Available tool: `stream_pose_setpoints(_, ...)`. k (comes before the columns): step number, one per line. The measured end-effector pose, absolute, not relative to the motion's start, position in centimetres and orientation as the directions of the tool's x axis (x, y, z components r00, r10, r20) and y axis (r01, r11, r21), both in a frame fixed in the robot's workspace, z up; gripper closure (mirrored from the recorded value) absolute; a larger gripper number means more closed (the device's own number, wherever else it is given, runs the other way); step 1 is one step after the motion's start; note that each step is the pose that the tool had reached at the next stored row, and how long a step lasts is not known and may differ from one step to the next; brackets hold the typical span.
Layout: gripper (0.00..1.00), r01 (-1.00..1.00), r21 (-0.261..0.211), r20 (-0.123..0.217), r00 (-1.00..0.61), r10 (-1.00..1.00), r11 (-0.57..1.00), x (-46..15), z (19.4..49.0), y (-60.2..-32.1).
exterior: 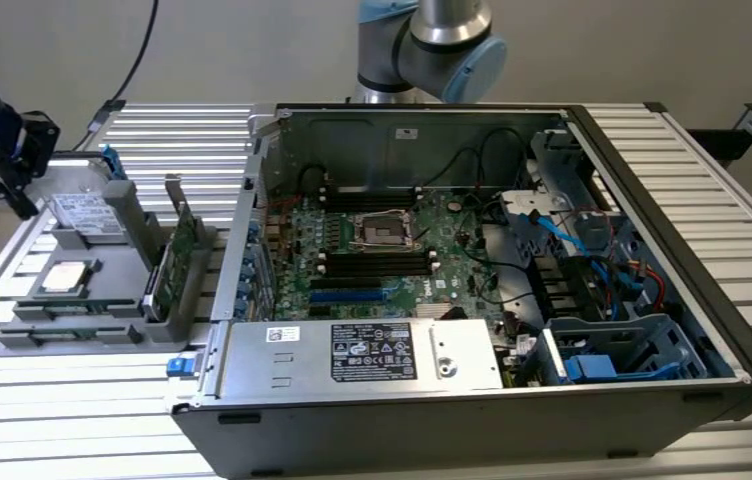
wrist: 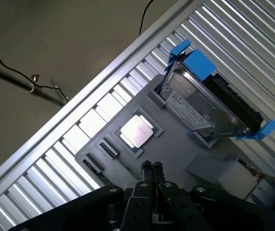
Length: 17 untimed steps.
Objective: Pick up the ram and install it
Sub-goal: 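Pick up the ram and move it above insertion slot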
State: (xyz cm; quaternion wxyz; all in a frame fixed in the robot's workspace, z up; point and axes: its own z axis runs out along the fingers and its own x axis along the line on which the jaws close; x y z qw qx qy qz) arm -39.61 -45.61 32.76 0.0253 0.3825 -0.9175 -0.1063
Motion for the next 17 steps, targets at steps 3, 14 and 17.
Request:
stream_pose_setpoints(3, 0.9, -0.733, 0.207, -0.041, -0.668, -0.743, 0.648, -39.61, 32.66, -45.62)
stream_pose_setpoints(14, 0.9, -0.839, 0.155, -0.066, -0.535, -0.842, 0.521, -39.61, 32.47, -45.61)
stream_pose_setpoints(17, 0.9, -0.862, 0.146, -0.055, -0.497, -0.866, 0.485, -39.61, 32.44, -45.61)
